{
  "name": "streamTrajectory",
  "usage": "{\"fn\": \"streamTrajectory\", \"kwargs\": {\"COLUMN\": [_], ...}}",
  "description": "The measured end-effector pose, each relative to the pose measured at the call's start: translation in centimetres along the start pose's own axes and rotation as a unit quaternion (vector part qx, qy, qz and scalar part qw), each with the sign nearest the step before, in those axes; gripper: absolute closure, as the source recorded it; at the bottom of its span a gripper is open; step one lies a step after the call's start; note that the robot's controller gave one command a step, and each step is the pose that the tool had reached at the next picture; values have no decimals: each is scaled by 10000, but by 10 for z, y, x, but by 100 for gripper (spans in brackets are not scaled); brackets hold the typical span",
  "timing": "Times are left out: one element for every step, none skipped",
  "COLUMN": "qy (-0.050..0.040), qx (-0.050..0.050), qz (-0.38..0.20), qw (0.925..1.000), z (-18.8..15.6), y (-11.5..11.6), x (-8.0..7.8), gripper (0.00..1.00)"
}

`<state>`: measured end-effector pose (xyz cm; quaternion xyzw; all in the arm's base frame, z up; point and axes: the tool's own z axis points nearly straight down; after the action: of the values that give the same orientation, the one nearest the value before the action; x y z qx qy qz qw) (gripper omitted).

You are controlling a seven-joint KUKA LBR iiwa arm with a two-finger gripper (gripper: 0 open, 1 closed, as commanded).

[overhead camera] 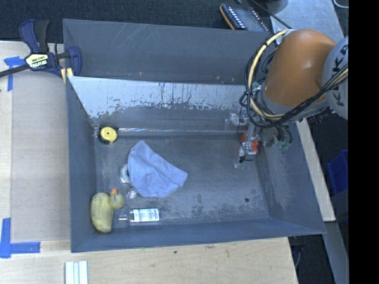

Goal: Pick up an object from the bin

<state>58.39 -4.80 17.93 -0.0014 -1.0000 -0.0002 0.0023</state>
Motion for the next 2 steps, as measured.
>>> {"fn": "streamTrajectory", "kwargs": {"qy": [-42,-25], "qx": [3,1], "qz": [-10,-1338], "qw": [10000,9910], "z": [-5,76], "y": [0,103], "x": [-1,-3], "gripper": [0,0]}}
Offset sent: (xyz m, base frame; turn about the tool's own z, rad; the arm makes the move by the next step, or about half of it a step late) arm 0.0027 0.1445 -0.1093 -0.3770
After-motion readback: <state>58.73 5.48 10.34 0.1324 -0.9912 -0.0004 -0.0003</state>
